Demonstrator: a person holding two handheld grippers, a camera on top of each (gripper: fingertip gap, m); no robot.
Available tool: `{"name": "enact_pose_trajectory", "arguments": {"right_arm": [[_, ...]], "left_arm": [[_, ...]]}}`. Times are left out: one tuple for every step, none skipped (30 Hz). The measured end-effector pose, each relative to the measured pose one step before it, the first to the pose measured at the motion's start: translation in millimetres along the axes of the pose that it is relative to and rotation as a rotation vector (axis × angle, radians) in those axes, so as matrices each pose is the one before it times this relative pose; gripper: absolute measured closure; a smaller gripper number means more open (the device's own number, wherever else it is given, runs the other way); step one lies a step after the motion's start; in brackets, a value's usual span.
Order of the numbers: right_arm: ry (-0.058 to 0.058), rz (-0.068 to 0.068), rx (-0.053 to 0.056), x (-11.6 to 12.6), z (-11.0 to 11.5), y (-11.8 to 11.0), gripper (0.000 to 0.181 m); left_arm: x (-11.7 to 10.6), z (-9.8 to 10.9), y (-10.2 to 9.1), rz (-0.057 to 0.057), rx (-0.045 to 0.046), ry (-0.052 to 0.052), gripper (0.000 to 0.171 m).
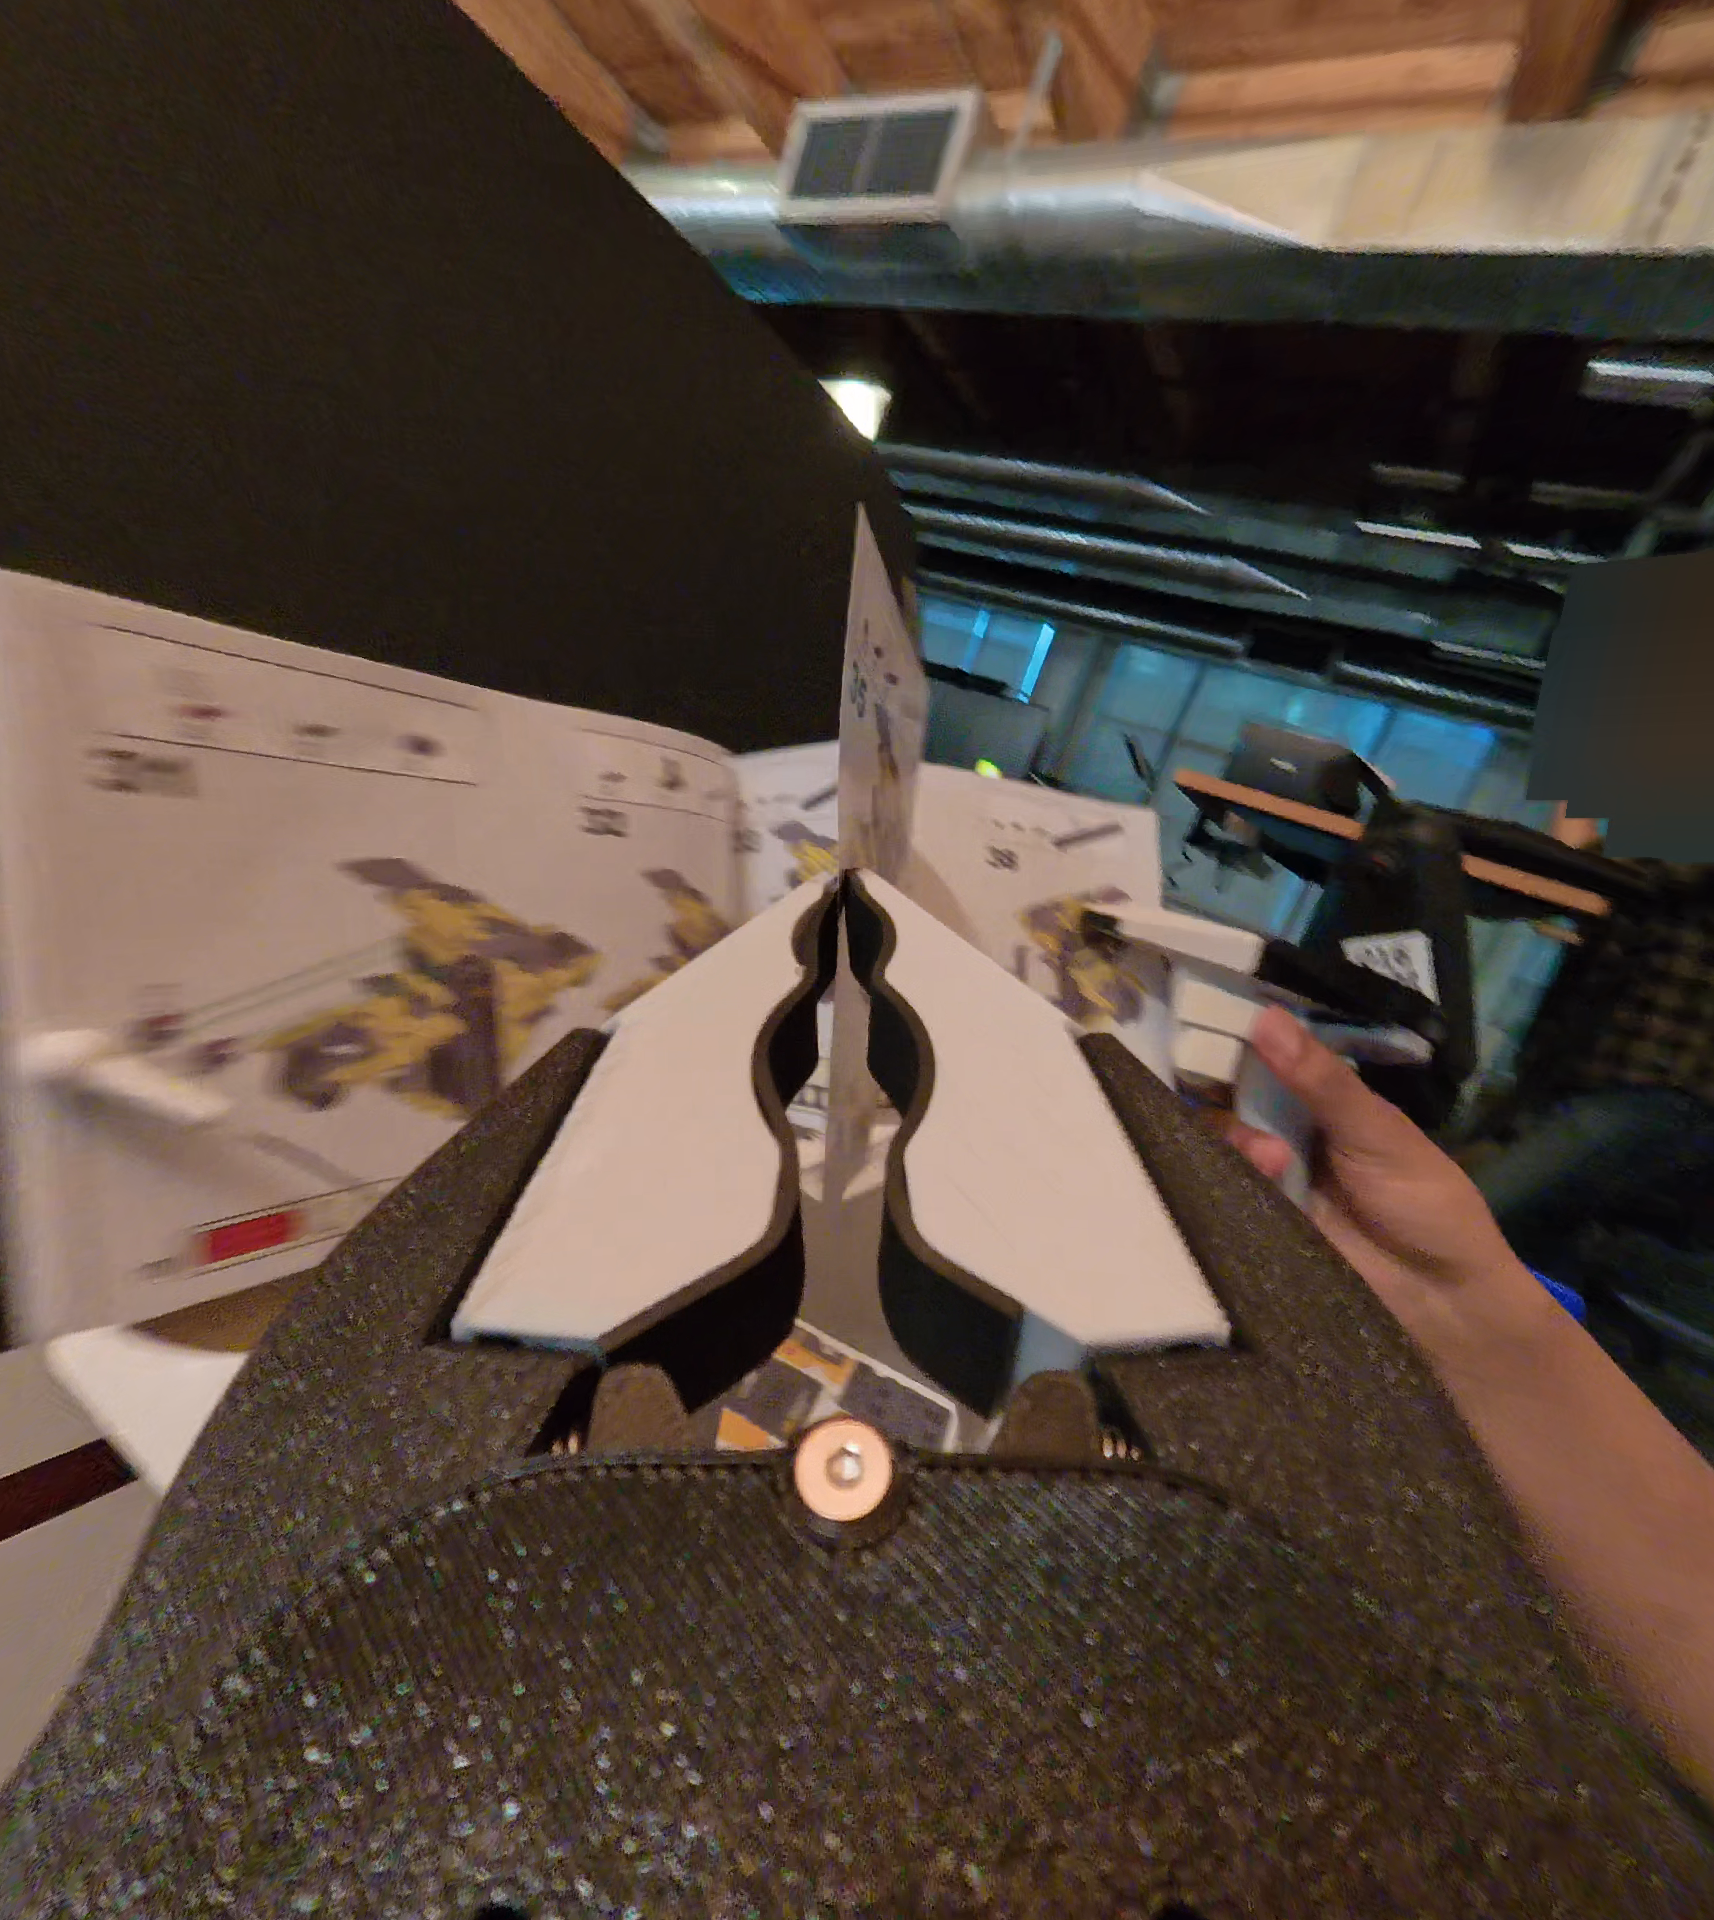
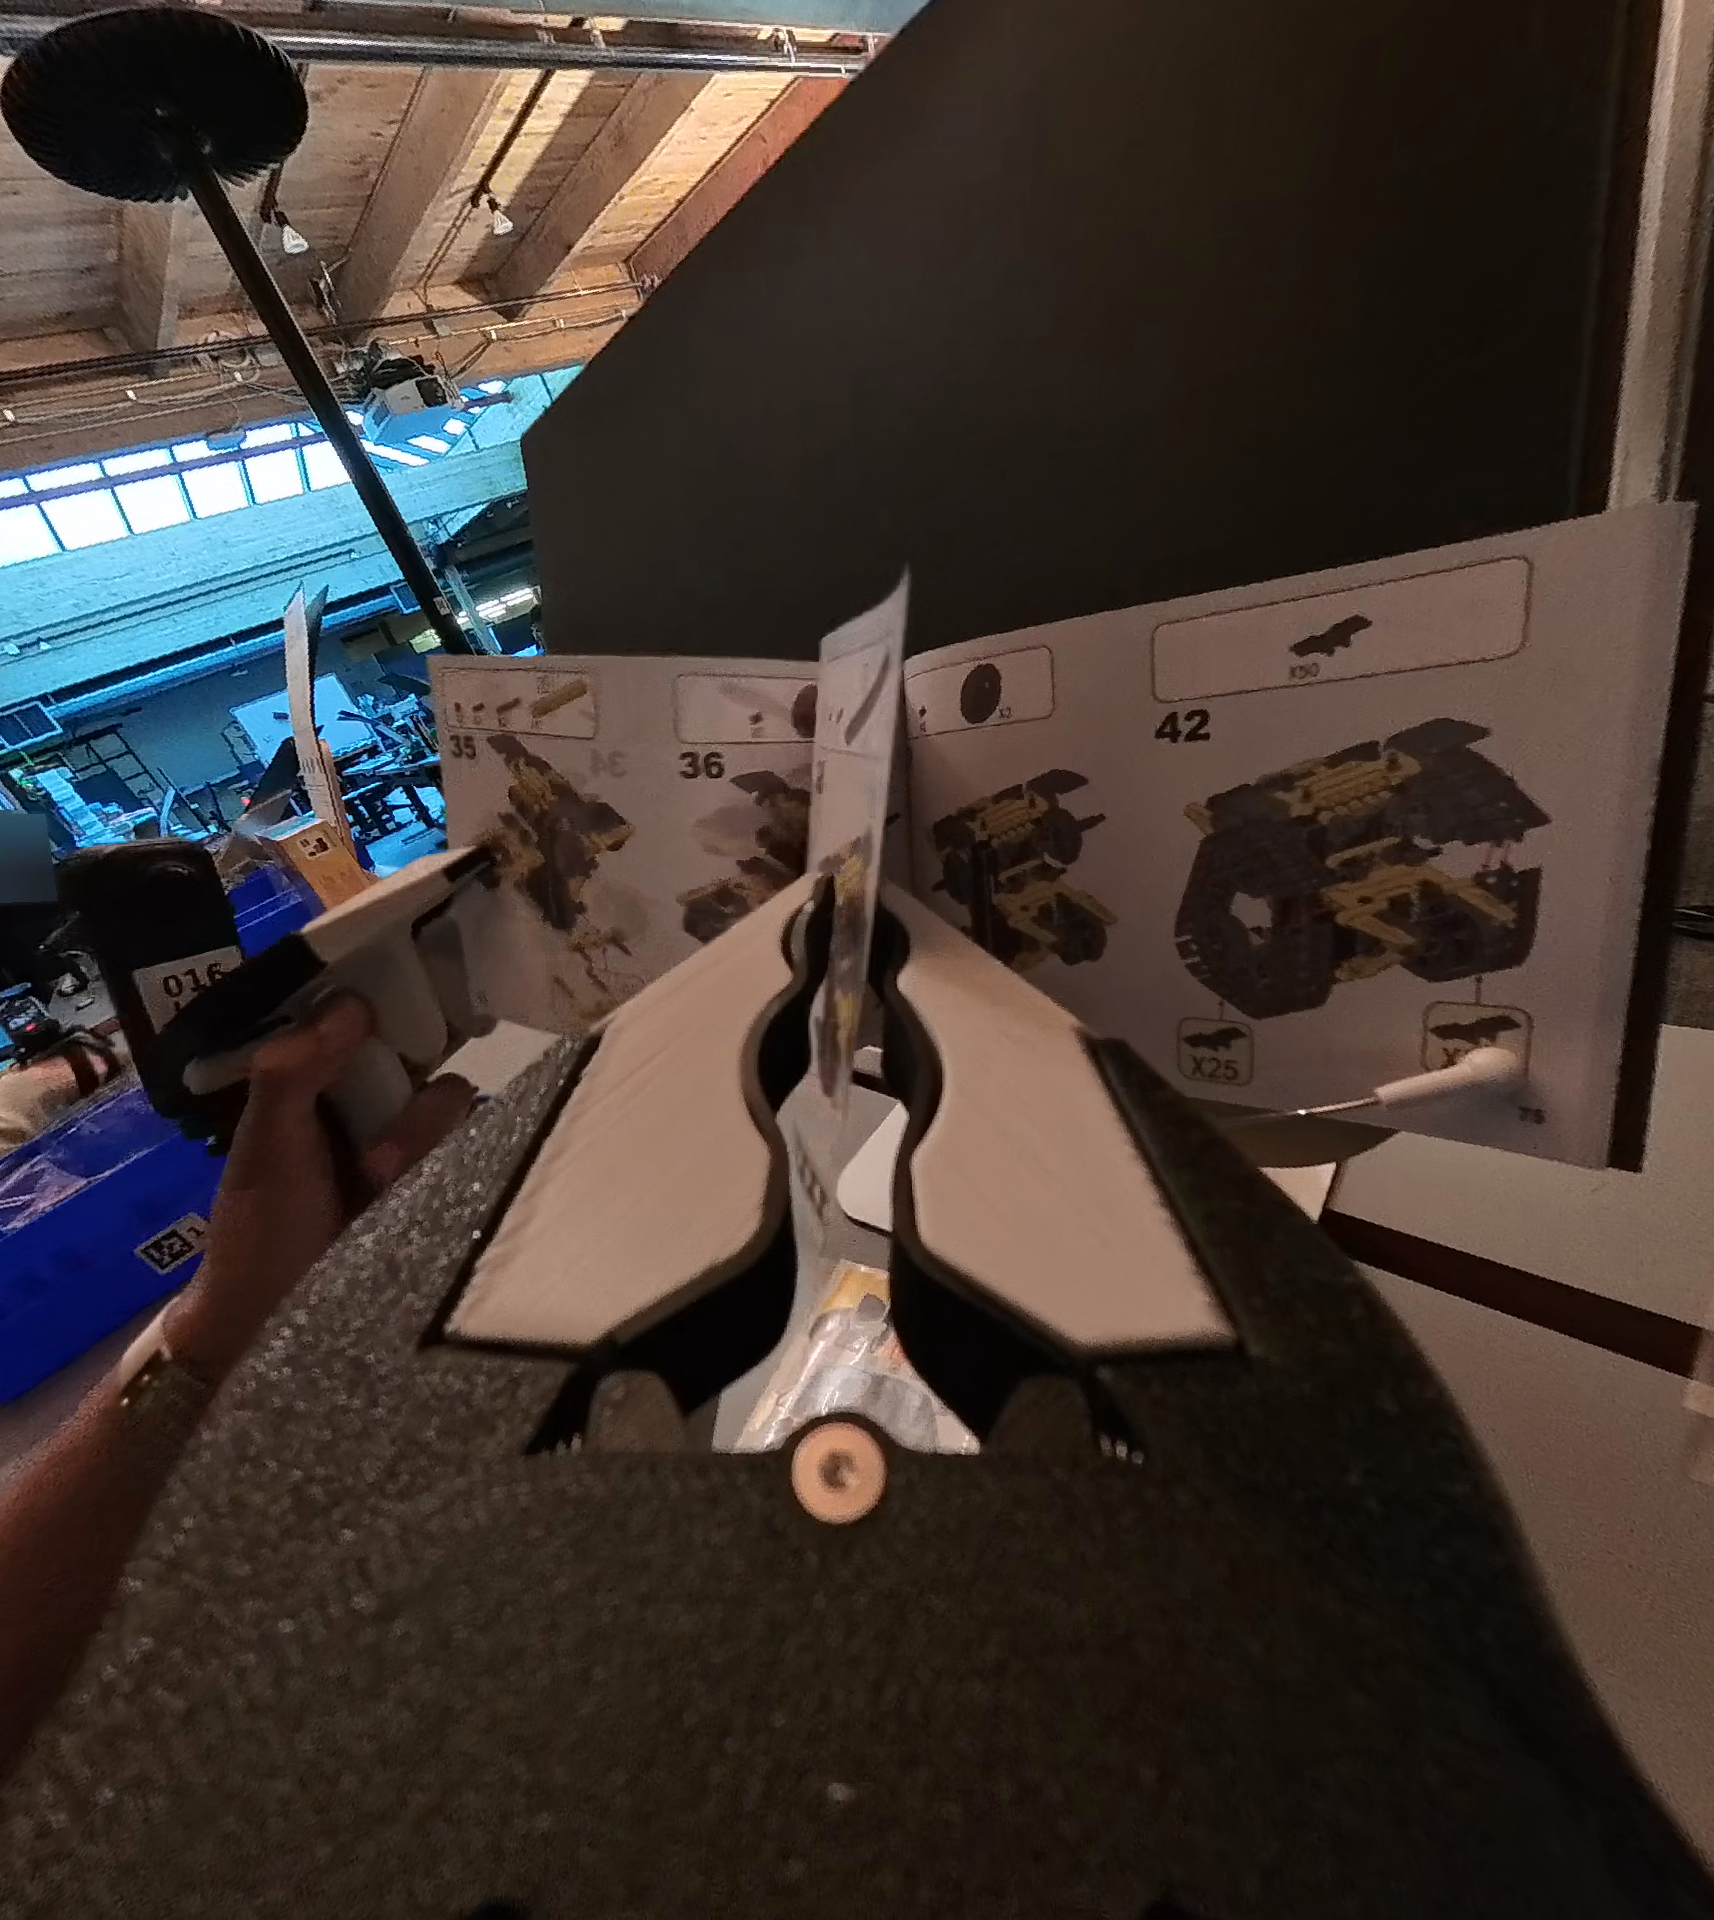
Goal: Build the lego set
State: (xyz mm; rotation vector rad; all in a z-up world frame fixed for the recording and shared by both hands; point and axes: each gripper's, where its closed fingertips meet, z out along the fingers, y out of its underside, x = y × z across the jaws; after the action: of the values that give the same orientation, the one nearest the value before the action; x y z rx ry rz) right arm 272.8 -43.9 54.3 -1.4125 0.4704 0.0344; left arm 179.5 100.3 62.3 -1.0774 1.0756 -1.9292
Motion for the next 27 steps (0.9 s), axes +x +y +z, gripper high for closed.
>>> {"name": "enact_pose_trajectory", "arguments": {"right_arm": [[0.0031,-0.0012,0.0016,0.33,-0.39,-0.63,0.176],[0.0110,-0.0033,0.0023,1.69,-0.64,-0.69,0.175],[0.0216,-0.0066,0.0046,3.22,-0.98,-1.09,0.172],[0.0293,-0.0120,0.0091,3.99,-1.49,-2.10,0.167],[0.0331,-0.0196,0.0157,3.75,-2.30,-3.68,0.160],[0.0306,-0.0308,0.0226,1.80,-2.97,-5.76,0.151],[0.0225,-0.0424,0.0231,-1.26,-3.48,-7.50,0.144],[0.0180,-0.0537,0.0186,-4.11,-3.63,-8.56,0.141],[0.0177,-0.0610,0.0137,-5.69,-3.84,-9.38,0.137],[0.0114,-0.0600,0.0116,-7.42,-3.94,-10.07,0.134],[-0.0031,-0.0447,0.0081,-9.73,-3.54,-10.01,0.133],[-0.0307,-0.0178,-0.0083,-13.10,-2.23,-7.58,0.138],[-0.0593,0.0078,-0.0366,-15.40,0.08,-3.49,0.151],[-0.0681,0.0267,-0.0394,-14.75,3.09,-2.93,0.149],[-0.0827,0.0282,-0.0365,-15.07,5.90,-3.76,0.144],[-0.0829,0.0107,-0.0352,-13.49,8.44,-5.00,0.141],[-0.0497,-0.0207,-0.0310,-7.62,10.05,-7.03,0.138],[0.0071,-0.0548,-0.0273,0.78,9.35,-9.62,0.136],[0.0385,-0.0830,-0.0144,4.20,7.20,-13.30,0.133],[0.0214,-0.0927,0.0025,0.91,5.95,-16.52,0.133],[-0.0253,-0.0840,0.0083,-5.53,7.04,-16.75,0.134],[-0.0750,-0.0713,-0.0084,-11.48,9.89,-12.19,0.137],[-0.0835,-0.0610,-0.0369,-10.33,13.08,-4.61,0.138],[-0.0637,-0.0587,-0.0671,-4.33,14.78,3.50,0.138],[-0.0619,-0.0591,-0.0876,-1.90,14.99,9.66,0.135],[-0.0644,-0.0383,-0.0908,-0.97,14.46,12.98,0.132],[-0.0609,-0.0089,-0.0832,0.16,13.35,13.38,0.132]], "left_arm": [[-12.40,-8.29,-8.00,-0.0111,0.02363,-0.0334,0.171],[-10.93,-6.81,-6.51,-0.0156,0.01423,-0.0250,0.171],[-10.47,-4.36,-2.90,-0.0168,-0.00529,-0.0254,0.171],[-7.22,-1.62,0.24,-0.0186,-0.02172,-0.0081,0.171],[-3.69,-0.02,1.91,-0.0213,-0.03024,0.0084,0.171],[-1.42,0.50,1.79,-0.0183,-0.02169,0.0134,0.171],[-0.34,0.53,1.13,-0.0142,-0.01158,0.0105,0.171],[0.29,0.36,0.39,-0.0064,-0.00283,0.0058,0.171],[0.39,0.61,0.61,0.0017,-0.00487,0.0006,0.171],[0.59,1.03,1.48,0.0050,-0.01464,0.0020,0.171],[1.46,1.32,2.33,0.0066,-0.02308,0.0087,0.171],[2.13,1.48,2.76,0.0069,-0.02818,0.0139,0.171],[3.32,1.35,2.65,0.0090,-0.02960,0.0205,0.171],[3.54,1.07,1.18,0.0141,-0.01683,0.0169,0.171],[3.22,0.76,0.08,0.0192,-0.00599,0.0098,0.171],[1.83,0.79,-0.17,0.0168,-0.00380,-0.0021,0.171],[1.76,0.99,-0.16,0.0143,-0.00303,-0.0044,0.171],[2.02,1.11,-0.31,0.0127,-0.00327,-0.0024,0.171],[2.58,1.12,-0.09,0.0121,-0.00487,0.0012,0.171],[2.46,1.01,0.01,0.0123,-0.00555,0.0013,0.171],[2.21,0.88,-0.18,0.0147,-0.00427,-0.0008,0.171],[2.16,0.72,-0.22,0.0175,-0.00367,-0.0001,0.171],[2.70,0.78,0.21,0.0177,-0.00558,0.0045,0.171],[1.68,0.88,0.66,0.0148,-0.00889,0.0006,0.171],[0.41,0.83,0.48,0.0133,-0.00635,-0.0077,0.171],[1.22,0.37,-0.24,0.0156,0.00059,-0.0036,0.171],[1.96,0.27,-0.39,0.0157,0.00116,0.0020,0.171]]}}
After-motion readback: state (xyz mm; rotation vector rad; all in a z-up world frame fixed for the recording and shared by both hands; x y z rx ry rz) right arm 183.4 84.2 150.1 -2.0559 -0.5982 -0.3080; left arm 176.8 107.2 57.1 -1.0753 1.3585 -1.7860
